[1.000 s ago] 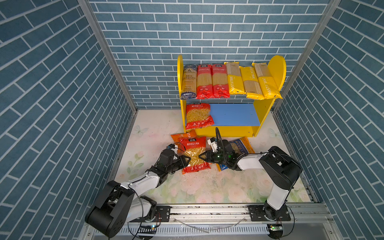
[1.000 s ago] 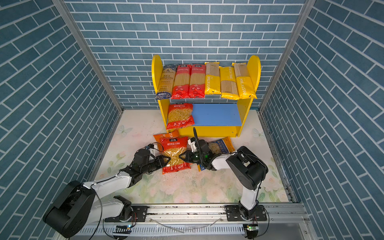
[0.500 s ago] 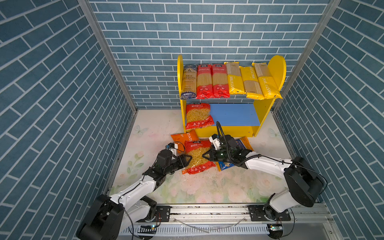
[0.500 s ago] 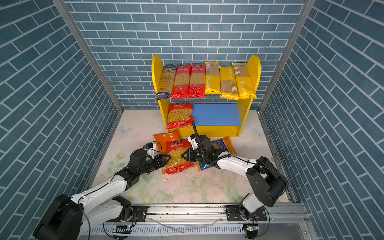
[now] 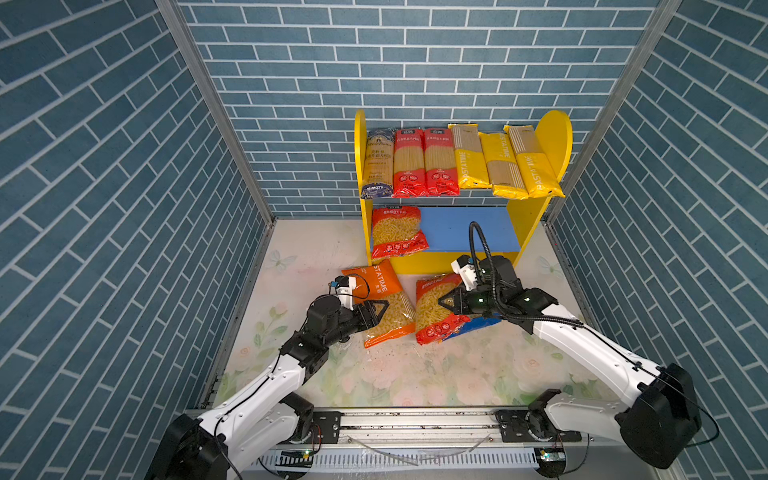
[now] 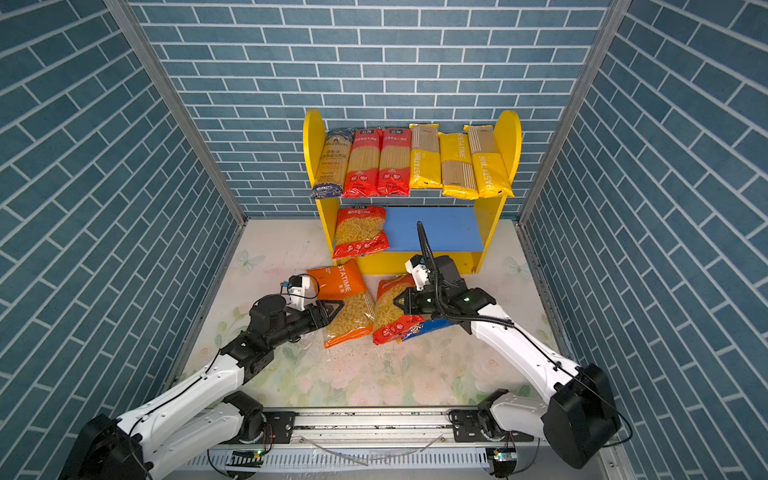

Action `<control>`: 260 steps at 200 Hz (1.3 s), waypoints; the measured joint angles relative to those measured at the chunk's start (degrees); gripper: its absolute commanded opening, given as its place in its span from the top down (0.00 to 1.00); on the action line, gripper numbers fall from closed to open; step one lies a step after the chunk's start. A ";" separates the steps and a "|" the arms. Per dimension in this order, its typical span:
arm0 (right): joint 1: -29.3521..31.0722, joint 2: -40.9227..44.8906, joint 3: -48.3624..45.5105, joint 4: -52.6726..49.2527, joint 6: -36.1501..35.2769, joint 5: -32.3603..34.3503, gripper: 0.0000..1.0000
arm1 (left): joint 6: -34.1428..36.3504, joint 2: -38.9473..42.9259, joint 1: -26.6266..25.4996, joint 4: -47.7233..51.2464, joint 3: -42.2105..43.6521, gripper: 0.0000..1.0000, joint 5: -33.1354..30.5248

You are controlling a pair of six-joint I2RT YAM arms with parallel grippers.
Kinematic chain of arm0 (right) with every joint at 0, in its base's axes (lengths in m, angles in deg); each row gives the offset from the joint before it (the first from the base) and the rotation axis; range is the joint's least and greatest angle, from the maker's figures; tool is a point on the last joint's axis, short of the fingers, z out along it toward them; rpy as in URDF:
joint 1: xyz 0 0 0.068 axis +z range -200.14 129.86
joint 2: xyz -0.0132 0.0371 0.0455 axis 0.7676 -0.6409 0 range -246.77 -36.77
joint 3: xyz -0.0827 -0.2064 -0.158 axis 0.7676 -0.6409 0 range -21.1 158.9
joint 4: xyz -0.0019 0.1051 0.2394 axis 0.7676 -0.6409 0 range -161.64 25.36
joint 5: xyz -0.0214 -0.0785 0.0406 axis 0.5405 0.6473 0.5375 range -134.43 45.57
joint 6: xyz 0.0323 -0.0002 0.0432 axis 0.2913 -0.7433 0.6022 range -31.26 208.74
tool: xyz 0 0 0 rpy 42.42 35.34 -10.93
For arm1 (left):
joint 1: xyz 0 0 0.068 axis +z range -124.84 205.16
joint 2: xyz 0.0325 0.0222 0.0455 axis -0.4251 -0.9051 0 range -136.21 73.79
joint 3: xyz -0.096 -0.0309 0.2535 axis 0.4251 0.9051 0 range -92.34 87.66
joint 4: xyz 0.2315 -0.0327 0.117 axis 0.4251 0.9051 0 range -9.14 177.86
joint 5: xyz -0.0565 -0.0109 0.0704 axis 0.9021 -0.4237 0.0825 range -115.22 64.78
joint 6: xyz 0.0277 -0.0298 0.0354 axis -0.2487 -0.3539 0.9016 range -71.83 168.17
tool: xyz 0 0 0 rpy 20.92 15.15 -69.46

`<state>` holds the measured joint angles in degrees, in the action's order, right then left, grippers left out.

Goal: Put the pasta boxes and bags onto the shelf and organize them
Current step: 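Carry the fusilli bag to the shelf with the right gripper while the left draws back, then set the red fusilli bag beside the first one on the lower shelf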

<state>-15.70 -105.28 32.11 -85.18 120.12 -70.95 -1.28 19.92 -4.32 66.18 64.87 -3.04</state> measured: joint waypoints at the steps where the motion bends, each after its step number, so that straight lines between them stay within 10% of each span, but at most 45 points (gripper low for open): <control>1: -0.07 0.09 0.04 -0.09 -0.07 0.00 1.00 | -0.02 -0.04 -0.07 -0.02 -0.02 0.33 -0.07; 136: -10.56 0.31 4.79 11.72 -11.30 -0.22 1.00 | -0.96 -7.58 -9.49 -6.71 -2.43 0.33 -5.49; 260: -20.41 -16.98 1.01 41.68 -2.29 1.81 1.00 | -0.94 -6.62 -10.38 -5.62 -2.47 0.30 -7.82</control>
<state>-36.12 -122.26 33.11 -43.50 117.82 -69.14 -2.22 13.30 -14.70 60.56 62.40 -10.87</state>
